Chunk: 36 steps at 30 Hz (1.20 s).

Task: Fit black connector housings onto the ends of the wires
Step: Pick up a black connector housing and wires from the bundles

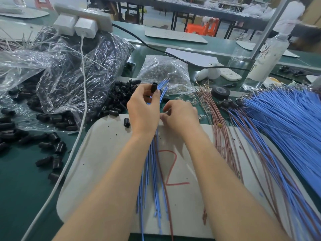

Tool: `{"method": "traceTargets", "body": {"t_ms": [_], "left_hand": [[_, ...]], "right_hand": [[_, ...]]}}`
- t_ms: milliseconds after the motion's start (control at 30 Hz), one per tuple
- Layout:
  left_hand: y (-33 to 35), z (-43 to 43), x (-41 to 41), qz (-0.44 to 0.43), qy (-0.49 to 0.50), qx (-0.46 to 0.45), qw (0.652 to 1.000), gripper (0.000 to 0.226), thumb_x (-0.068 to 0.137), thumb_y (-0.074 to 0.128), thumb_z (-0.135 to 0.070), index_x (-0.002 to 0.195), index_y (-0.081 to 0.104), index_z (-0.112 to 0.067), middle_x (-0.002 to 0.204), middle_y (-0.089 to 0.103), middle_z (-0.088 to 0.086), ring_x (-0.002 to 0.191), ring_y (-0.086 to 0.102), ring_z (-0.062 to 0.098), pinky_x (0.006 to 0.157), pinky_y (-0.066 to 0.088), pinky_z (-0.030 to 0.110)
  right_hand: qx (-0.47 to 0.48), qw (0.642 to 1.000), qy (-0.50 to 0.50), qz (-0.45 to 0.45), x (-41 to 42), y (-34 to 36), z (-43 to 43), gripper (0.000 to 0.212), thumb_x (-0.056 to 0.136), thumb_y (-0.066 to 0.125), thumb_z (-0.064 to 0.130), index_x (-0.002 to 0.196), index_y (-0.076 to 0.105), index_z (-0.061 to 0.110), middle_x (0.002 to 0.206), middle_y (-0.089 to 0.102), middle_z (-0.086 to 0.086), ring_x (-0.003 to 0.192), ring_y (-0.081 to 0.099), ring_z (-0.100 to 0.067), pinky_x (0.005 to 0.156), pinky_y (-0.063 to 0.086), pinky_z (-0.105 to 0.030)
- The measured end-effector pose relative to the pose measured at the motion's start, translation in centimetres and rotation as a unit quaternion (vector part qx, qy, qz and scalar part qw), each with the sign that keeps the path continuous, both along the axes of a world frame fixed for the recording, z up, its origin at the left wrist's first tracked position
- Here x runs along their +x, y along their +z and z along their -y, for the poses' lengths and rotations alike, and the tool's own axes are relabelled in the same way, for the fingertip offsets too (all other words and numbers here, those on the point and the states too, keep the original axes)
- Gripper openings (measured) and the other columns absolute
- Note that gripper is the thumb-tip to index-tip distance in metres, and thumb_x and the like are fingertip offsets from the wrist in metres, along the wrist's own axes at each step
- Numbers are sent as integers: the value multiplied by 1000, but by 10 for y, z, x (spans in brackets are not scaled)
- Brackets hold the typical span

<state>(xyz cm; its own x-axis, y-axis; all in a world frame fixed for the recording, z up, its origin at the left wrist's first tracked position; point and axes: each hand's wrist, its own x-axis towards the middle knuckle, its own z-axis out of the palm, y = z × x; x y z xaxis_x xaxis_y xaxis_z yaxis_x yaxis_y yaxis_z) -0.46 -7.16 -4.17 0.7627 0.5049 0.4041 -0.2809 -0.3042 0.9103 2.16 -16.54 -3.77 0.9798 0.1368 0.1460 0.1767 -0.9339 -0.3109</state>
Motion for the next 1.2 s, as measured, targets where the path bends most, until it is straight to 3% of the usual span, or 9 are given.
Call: {"method": "traceTargets", "body": {"t_ms": [133,233,400,500,633,767,933,1100,1200], "left_hand": [[0,3,-2,16,-27,16,999,9,88,63,-9,95,63,-14,81,62,-11,74,59,3,72,45,8],[0,5,-3,21,-45,33,998,12,87,63,-4,95,62,-13,80,61,-15,74,59,-2,73,44,6],[-1,9,-5,7,-84,43,996,17,86,61,0,96,61,-14,84,64,-9,81,63,6,77,47,10],[-2,11,-5,-3,-98,63,993,18,85,59,2,97,63,-10,87,67,-1,83,63,12,79,50,17],[-3,14,-6,-20,-118,81,990,22,84,55,4,99,64,-9,88,67,1,82,62,14,80,49,20],[-2,16,-7,-26,-126,98,987,26,83,54,6,101,65,-10,90,67,0,83,63,12,81,49,18],[-2,17,-7,-29,-133,112,984,25,87,54,3,104,66,-10,94,68,1,85,61,10,79,45,9],[-2,17,-9,-14,-136,133,982,27,87,53,3,106,67,-10,98,66,-2,82,57,4,76,41,3],[-3,19,-9,-10,-136,162,977,31,84,54,5,108,66,-9,100,65,-2,85,57,8,79,44,11]], "right_hand": [[9,1000,-7,15,-3,-1,-4,19,91,54,22,108,61,19,110,66,-4,110,55,-27,94,39,-38],[165,986,-21,28,-7,9,7,16,88,57,14,103,62,15,100,68,-5,97,60,-24,89,45,-36],[455,890,21,12,-20,30,31,21,83,62,1,81,68,21,74,66,6,66,62,-2,66,50,-17],[521,852,49,7,-30,31,35,21,83,65,-1,83,70,19,78,70,6,70,66,-1,71,53,-16],[482,874,38,45,-35,27,37,18,83,65,2,84,68,20,77,68,9,68,63,2,68,48,-11],[446,892,35,65,-35,24,39,15,84,65,3,87,66,18,81,68,4,77,64,-7,77,52,-19],[397,911,43,108,-36,24,38,13,86,64,4,88,67,16,80,67,8,75,63,-3,74,49,-12],[308,938,30,156,-38,19,33,17,85,62,2,96,71,10,96,65,-5,83,62,-16,82,49,-21],[272,950,36,152,-38,15,28,20,84,67,8,103,69,9,102,60,-7,85,59,-15,84,44,-19]]}}
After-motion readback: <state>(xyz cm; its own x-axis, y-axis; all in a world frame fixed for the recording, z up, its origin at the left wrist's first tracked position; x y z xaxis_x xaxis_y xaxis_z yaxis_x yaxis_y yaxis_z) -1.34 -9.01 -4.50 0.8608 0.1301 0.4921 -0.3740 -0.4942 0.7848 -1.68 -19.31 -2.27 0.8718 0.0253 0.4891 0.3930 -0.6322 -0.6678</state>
